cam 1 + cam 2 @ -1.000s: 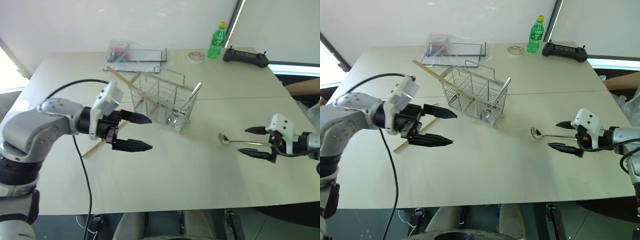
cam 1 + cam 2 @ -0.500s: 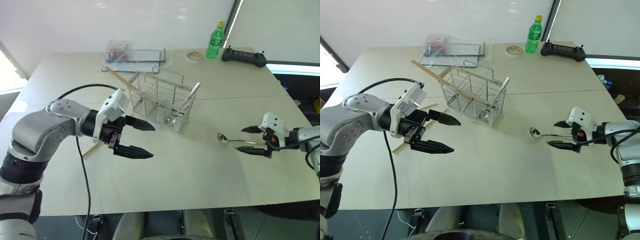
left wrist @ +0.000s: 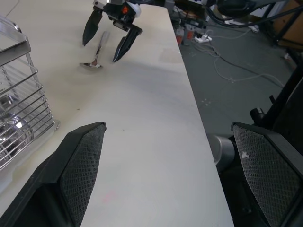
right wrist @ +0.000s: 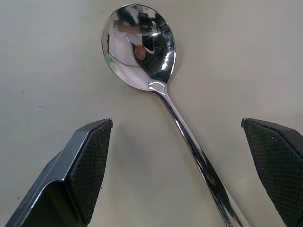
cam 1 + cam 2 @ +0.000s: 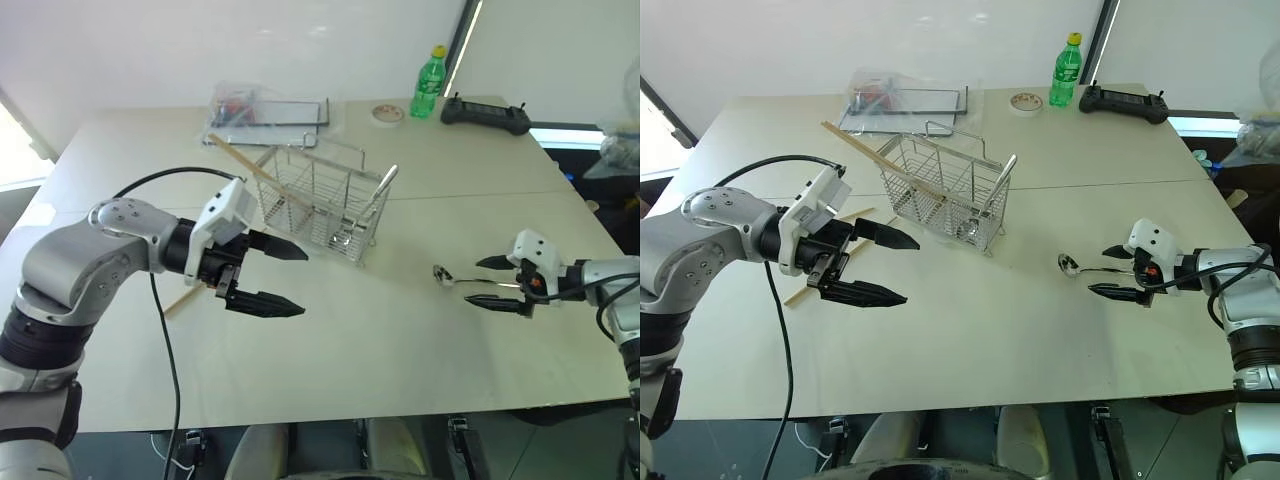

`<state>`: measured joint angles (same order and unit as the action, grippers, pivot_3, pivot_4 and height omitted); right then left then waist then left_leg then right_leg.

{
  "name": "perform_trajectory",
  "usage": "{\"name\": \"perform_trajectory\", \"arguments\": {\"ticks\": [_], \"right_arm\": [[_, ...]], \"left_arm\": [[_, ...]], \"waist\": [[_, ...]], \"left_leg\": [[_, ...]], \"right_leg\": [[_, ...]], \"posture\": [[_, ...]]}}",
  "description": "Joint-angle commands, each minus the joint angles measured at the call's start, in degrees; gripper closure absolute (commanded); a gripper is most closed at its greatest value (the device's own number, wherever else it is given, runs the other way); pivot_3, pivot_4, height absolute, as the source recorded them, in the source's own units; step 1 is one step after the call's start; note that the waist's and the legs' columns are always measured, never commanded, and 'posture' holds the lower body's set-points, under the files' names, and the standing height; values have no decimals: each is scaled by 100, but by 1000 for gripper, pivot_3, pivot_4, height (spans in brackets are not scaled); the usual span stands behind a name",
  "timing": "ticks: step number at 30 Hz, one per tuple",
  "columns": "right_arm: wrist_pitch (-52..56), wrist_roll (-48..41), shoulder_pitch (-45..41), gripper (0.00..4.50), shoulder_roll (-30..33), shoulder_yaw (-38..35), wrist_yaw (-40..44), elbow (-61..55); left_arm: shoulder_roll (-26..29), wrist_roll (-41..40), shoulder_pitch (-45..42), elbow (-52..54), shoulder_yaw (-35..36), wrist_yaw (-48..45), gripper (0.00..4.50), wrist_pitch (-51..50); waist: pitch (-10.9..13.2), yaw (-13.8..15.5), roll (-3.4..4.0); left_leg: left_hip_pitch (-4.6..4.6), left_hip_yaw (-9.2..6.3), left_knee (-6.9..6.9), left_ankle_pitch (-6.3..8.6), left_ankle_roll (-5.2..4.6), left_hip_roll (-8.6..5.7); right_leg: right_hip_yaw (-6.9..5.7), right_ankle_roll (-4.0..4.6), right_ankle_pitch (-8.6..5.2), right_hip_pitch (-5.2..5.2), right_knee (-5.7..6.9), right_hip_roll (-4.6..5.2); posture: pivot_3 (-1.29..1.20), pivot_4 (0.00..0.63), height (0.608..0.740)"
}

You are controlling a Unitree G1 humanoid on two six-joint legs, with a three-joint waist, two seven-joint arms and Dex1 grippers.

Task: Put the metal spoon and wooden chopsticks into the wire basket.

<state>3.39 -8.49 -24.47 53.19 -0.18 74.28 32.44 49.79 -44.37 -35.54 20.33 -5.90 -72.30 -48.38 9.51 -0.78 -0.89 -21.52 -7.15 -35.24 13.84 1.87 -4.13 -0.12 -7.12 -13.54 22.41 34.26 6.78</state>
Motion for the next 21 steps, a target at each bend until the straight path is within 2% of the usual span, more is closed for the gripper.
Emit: {"name": "perform_trajectory", "arguments": {"ticks": [1,6,7,9,14,21], "right_arm": [[-72,85,-149,15,3,-6,-62,43],[121,15,-169,15,-23,-66,-55,40],[167,-3,-160,253,-19,-82,-57,32],[205,-8,-137,905,-5,-83,-37,9],[305,-27,-32,3568,9,-89,-61,-94],[392,-62,197,3568,-8,-140,-116,-308]], "left_arm": [[-31,-15,-120,26,143,-1,35,85],[-49,-43,-193,-13,195,14,35,65],[-47,-50,-200,-12,202,17,6,61],[-56,-60,-222,-21,209,26,0,57],[-80,-98,-284,-42,223,43,0,24],[-100,-107,-411,-129,221,4,0,-1]], "waist": [[0,1,0],[0,2,0],[0,2,0],[0,1,0],[0,2,0],[-1,12,-4]], "left_leg": [[0,0,0,0,0,0],[0,0,0,0,0,0],[0,0,0,0,0,0],[0,1,0,0,0,0],[2,1,0,0,0,0],[5,-1,0,0,0,0]], "right_leg": [[0,0,0,0,0,0],[0,-1,0,1,0,0],[1,-1,0,0,0,0],[1,-1,0,0,0,0],[1,-1,0,0,2,0],[1,-1,0,-6,2,-2]], "posture": [[0,150,725],[0,150,725],[0,150,725],[0,150,725],[0,150,725],[0,150,725]]}}
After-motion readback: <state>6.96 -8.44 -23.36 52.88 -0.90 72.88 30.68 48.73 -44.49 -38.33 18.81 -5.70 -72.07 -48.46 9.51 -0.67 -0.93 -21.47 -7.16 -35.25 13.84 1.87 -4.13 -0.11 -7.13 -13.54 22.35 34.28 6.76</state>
